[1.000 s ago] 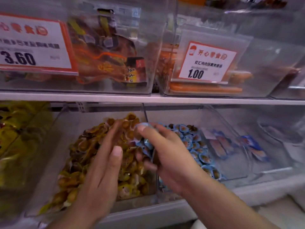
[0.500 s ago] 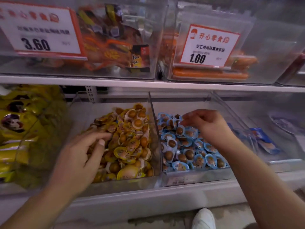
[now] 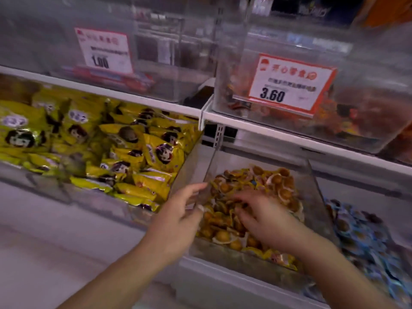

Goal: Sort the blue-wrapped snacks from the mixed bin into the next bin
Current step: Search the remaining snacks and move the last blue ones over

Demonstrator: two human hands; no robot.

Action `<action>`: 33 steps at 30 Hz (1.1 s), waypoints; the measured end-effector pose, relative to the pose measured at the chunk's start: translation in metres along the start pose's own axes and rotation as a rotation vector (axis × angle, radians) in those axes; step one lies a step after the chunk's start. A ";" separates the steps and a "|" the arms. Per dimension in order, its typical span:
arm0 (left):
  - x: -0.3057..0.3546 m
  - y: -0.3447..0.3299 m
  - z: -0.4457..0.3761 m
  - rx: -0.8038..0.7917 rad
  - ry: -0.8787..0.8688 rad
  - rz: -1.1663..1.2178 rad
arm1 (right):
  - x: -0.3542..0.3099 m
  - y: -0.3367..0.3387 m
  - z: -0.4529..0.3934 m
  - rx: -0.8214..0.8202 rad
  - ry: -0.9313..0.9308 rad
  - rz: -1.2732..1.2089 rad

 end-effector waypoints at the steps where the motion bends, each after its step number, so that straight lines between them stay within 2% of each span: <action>1: -0.001 0.001 0.000 -0.018 0.003 0.004 | -0.005 -0.012 -0.017 -0.069 -0.004 0.018; 3: 0.000 0.006 -0.003 0.007 0.007 0.063 | -0.012 -0.031 -0.049 -0.195 0.024 0.053; 6: 0.004 0.011 -0.003 0.035 0.021 0.087 | -0.007 -0.046 -0.082 -0.276 0.022 0.105; 12: 0.007 0.014 -0.001 -0.014 0.002 -0.055 | 0.008 -0.075 -0.098 -0.424 -0.065 0.153; 15: 0.008 0.017 -0.001 -0.035 0.010 -0.075 | 0.007 -0.077 -0.103 -0.443 -0.113 0.089; 22: 0.002 0.015 0.000 -0.035 0.019 -0.071 | 0.010 -0.073 -0.118 -0.550 -0.210 0.107; 27: 0.003 0.011 -0.001 -0.013 -0.003 -0.100 | 0.013 -0.074 -0.126 -0.506 -0.276 0.115; 33: 0.003 0.010 -0.004 -0.008 -0.006 -0.094 | 0.040 -0.077 -0.119 -0.172 -0.536 -0.317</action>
Point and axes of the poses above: each hand's wrist, its own z-axis away from the middle knuckle, its own y-axis out of the back of the hand, x = y × z, the point moved 4 cm from there along -z, towards the middle knuckle, and after that the axes turned 9 degrees about z, right-handed, at the moved point
